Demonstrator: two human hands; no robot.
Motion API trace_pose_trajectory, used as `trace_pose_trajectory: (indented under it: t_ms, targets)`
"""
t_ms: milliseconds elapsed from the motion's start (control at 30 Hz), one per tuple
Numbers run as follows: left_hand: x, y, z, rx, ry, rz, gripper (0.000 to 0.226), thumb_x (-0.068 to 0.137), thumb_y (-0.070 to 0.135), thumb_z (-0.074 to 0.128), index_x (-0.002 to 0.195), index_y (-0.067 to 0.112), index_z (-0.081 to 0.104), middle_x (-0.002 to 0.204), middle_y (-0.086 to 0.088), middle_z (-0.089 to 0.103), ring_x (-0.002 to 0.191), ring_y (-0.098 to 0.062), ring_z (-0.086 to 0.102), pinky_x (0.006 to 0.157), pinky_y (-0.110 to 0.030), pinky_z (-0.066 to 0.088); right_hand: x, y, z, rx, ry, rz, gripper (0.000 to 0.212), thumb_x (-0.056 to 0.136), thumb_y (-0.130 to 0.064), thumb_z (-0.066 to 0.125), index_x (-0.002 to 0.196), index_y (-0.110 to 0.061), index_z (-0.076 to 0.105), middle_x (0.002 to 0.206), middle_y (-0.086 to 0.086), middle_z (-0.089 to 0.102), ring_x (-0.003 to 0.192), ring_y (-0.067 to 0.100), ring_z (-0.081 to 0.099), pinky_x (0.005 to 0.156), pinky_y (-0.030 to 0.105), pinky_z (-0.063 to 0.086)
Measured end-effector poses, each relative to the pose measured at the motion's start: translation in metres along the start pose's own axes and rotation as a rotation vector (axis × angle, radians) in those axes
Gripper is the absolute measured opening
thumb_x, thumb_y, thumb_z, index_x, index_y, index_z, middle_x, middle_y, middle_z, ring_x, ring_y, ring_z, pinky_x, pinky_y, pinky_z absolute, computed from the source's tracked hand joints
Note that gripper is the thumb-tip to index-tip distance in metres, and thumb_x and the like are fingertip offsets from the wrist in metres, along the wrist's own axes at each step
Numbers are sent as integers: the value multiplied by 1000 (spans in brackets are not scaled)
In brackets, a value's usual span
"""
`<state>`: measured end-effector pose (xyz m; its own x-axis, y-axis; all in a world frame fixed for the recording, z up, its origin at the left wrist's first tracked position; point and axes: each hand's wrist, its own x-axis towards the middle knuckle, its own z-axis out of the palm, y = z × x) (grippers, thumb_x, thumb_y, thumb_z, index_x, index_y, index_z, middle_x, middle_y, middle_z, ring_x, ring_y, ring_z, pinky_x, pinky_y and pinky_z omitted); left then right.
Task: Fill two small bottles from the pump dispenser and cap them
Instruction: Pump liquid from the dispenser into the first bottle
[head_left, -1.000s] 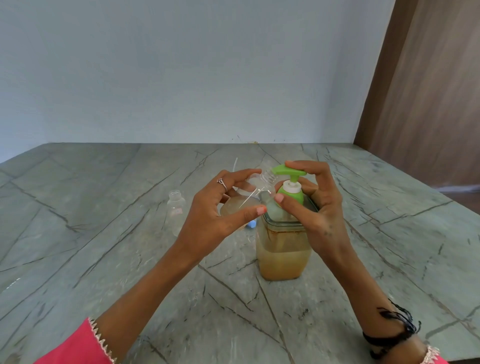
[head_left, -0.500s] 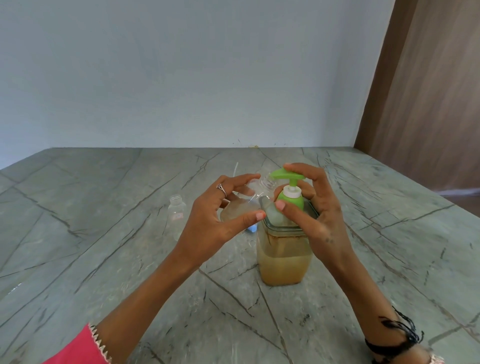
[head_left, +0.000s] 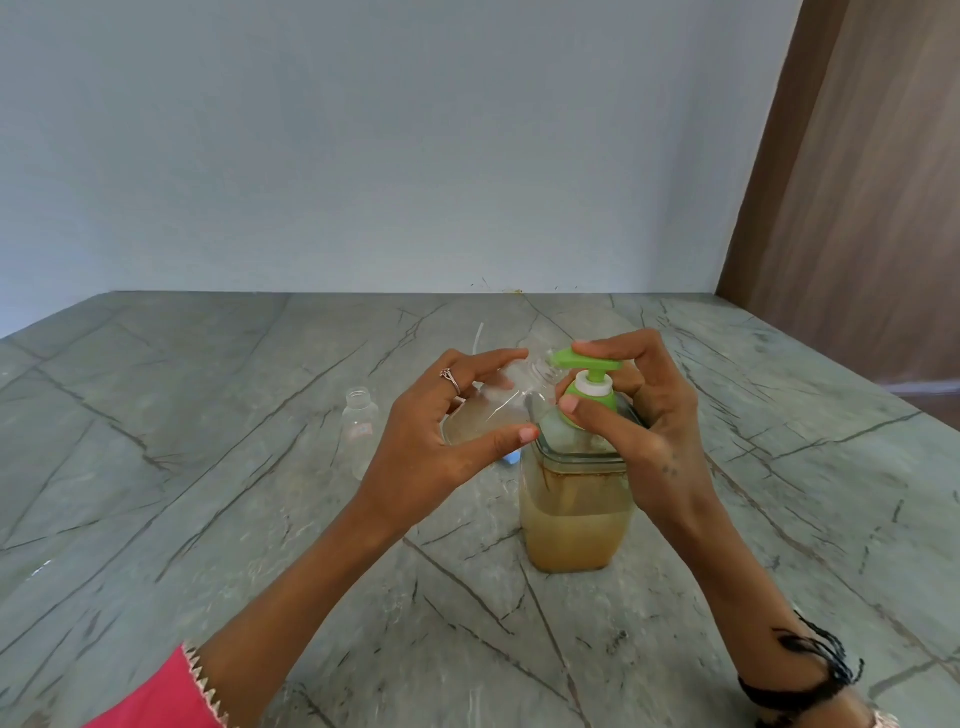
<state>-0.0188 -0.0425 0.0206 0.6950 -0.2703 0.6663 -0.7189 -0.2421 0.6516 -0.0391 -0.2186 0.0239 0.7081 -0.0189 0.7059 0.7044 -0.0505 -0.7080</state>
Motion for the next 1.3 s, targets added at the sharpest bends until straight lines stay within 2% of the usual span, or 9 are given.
trace_pose_trajectory:
  t_ms: [333,467,600,700,833,933,1033,1167,1300]
  targets:
    - [0,0,1,-16,-2,-15,48,68,48,64,114,46,48,105,16,60,101,3,55,81,-15,48,-2,-1,0,-72,-55,-35,36,78,-25,63,111,-35,54,107,-15,67,97,12,68,78,19,53]
    - [1,0,1,-13,-4,-11,48,69,48,64,114,46,49,110,19,55,101,3,55,81,-16,48,-1,-2,-1,-107,-72,-51,44,79,-29,62,114,-53,53,110,-22,64,104,10,64,82,18,52]
    - [1,-1,1,-1,-1,-18,47,69,50,64,113,48,48,109,26,55,102,4,55,82,-16,49,-1,-1,-2,-70,-53,-26,39,76,-28,65,109,-48,58,109,-5,68,102,22,65,86,38,55]
    - [1,0,1,-2,2,-18,48,68,49,64,113,47,48,108,30,55,102,4,55,82,-14,48,0,-2,-2,4,-38,7,34,73,-22,69,100,-43,63,99,1,72,93,19,69,77,28,54]
    - [0,0,1,-25,-4,-12,48,69,46,65,115,44,50,107,15,59,100,1,56,81,-14,47,1,-3,-2,18,-26,45,31,74,-9,67,91,-34,63,88,-6,72,86,11,69,69,21,53]
    - [0,0,0,-10,-8,-9,49,69,46,65,115,46,49,107,18,56,101,2,55,81,-12,46,1,-4,-3,10,-21,54,25,73,-9,66,91,-27,61,86,-11,71,84,6,68,69,18,52]
    - [1,-1,0,-4,-6,-15,48,68,48,64,114,48,48,109,24,54,101,4,54,81,-11,47,0,-4,-2,-24,-43,25,29,75,-16,68,95,-36,62,93,-12,70,89,9,68,73,19,52]
    - [1,0,1,-4,-6,-16,49,69,49,63,115,44,48,110,22,53,102,4,54,80,-11,46,-1,-4,0,-55,-64,-20,32,79,-22,63,109,-31,57,107,-21,66,97,6,66,78,14,50]
    - [0,1,1,-18,-2,-14,49,69,47,64,115,42,50,108,15,58,101,2,56,81,-14,47,-2,-4,-2,-112,-69,-25,43,78,-32,62,114,-54,54,110,-19,65,105,11,64,89,29,52]
